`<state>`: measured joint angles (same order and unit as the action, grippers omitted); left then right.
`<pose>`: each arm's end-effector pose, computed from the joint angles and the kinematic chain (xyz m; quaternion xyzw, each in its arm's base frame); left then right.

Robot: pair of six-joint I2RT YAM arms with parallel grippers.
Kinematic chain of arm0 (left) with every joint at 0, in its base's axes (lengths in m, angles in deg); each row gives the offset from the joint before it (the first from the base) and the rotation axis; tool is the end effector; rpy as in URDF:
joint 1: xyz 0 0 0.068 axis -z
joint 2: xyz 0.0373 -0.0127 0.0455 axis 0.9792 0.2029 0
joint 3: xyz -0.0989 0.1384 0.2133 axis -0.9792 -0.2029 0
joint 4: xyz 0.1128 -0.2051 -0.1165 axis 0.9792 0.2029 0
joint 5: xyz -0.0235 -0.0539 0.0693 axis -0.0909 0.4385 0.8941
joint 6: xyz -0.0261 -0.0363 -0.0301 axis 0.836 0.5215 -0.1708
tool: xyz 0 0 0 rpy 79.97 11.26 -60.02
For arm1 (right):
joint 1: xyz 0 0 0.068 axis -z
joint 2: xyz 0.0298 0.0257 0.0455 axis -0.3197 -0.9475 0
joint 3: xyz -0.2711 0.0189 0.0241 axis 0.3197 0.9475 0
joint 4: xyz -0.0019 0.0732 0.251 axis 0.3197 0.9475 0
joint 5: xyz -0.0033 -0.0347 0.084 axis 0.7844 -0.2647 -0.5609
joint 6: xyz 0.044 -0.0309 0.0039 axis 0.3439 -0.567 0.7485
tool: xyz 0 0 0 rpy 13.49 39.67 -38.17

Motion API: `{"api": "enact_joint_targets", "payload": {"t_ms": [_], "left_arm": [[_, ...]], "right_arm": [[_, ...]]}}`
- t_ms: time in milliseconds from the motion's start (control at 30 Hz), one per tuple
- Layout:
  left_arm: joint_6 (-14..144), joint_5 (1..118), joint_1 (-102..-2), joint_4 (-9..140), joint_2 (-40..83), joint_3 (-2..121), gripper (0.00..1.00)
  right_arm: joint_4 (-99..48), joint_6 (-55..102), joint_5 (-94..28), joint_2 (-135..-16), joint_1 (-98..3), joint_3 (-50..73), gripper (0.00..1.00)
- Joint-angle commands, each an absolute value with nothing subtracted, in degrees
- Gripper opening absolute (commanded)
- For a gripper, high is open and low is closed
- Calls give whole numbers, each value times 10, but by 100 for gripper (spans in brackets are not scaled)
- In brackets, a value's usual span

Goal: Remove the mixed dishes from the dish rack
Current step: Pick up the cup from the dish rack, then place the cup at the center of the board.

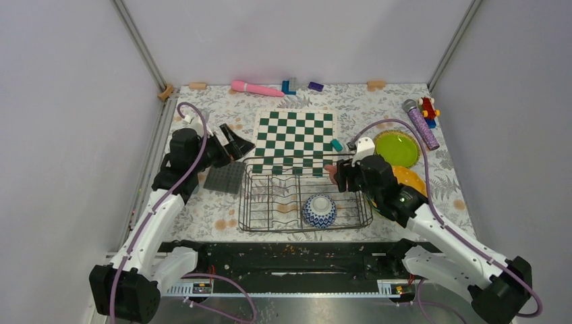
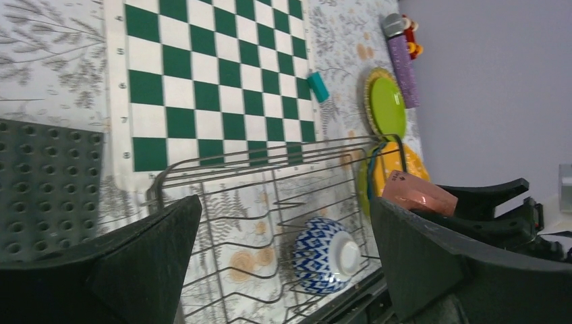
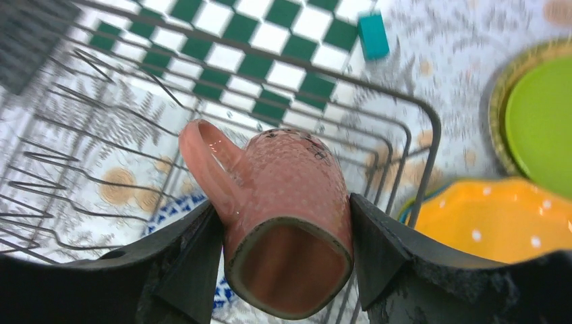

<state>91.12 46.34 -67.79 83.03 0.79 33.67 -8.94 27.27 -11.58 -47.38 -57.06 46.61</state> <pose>0.2108 -0.0521 0.3097 -0.0929 0.8231 -0.3595 0.4296 0.1672 0.1217 0.2781 -0.1461 0.8458 0.1154 0.4999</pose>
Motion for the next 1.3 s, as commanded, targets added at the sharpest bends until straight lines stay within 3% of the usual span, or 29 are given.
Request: {"api": "enact_joint_targets", "payload": {"t_ms": [0, 233, 400, 667, 933, 1267], "left_arm": [[979, 394, -663, 748, 19, 364, 99], [1078, 334, -605, 641, 58, 384, 99], [1175, 242, -584, 502, 106, 384, 96], [1209, 194, -535, 468, 167, 421, 89], [1205, 163, -519, 466, 173, 429, 72], [1146, 166, -496, 559, 164, 448, 64]], "right_arm": [[-327, 160, -164, -412, -576, 496, 4], [-665, -74, -235, -417, -604, 591, 4], [-861, -146, -299, -460, -620, 618, 4], [-918, -181, -348, -484, -642, 606, 4], [-889, -183, -369, -473, -646, 599, 4], [-899, -189, -385, -482, -648, 588, 3]]}}
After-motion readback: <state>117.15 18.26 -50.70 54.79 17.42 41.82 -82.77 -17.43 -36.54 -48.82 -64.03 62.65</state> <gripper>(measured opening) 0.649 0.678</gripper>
